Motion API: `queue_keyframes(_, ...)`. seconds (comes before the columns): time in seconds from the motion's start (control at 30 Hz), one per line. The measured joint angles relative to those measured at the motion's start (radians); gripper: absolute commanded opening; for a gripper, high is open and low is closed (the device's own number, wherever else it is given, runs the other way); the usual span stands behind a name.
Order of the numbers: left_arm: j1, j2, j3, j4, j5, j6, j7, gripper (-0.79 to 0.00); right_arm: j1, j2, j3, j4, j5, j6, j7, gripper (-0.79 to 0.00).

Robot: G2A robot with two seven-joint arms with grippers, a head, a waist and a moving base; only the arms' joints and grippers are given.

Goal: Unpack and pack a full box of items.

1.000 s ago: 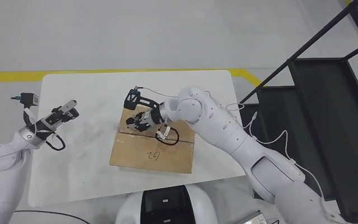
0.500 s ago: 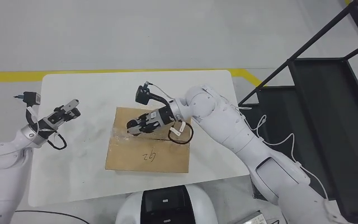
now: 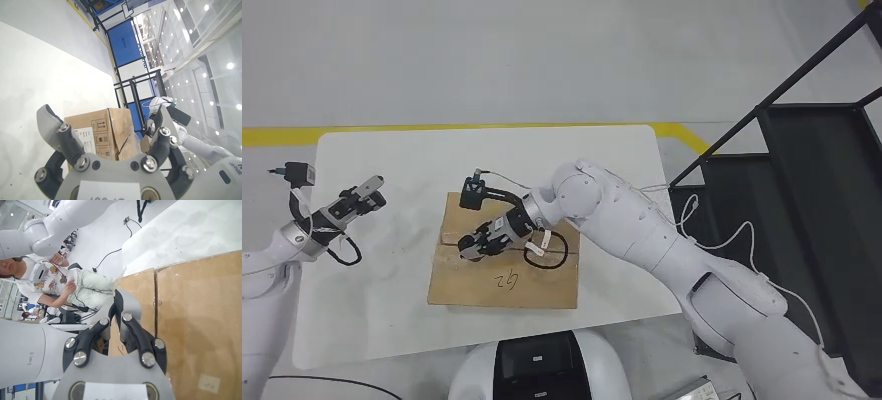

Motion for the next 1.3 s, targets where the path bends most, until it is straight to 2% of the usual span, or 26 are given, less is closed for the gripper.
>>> queue_keyframes(0.37,0.005,-0.002,-0.007,0.003,-0.005,-0.001,-0.001,0.000,0.051,-0.057,-0.051,0.117,-0.090,0.047,-0.135,-0.785)
queue_keyframes(0.87,0.019,-0.004,-0.019,-0.006,-0.001,-0.002,-0.003,0.000,0.061,-0.089,-0.067,0.157,-0.225,0.127,-0.236,-0.785)
queue_keyframes(1.2,0.022,-0.007,-0.018,-0.013,0.002,-0.001,-0.008,0.000,0.050,-0.098,-0.071,0.123,-0.340,0.181,-0.284,-0.785)
queue_keyframes(1.27,0.021,-0.008,-0.016,-0.014,0.003,0.001,-0.009,0.000,0.043,-0.096,-0.062,0.107,-0.348,0.186,-0.290,0.000)
queue_keyframes(1.3,0.021,-0.008,-0.015,-0.014,0.003,0.001,-0.010,0.000,0.040,-0.094,-0.057,0.100,-0.352,0.188,-0.293,0.000)
